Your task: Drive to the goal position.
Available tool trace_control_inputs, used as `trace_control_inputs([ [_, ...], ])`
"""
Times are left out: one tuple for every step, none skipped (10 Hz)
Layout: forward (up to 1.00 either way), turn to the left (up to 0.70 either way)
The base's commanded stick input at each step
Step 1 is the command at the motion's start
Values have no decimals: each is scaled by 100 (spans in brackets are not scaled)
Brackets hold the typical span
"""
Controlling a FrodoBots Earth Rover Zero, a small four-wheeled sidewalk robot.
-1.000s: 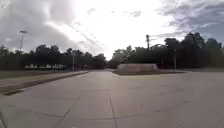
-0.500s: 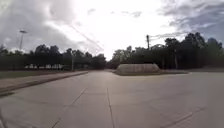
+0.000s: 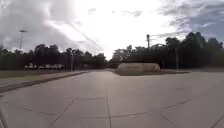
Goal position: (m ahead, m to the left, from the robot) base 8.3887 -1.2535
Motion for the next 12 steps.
trace_control_inputs([
  [70,-35],
  [70,-35],
  [70,-35],
  [70,-35],
  [70,-17],
  [70,0],
  [70,0],
  [70,0],
  [70,0],
  [70,0],
  [70,0],
  [70,0],
])
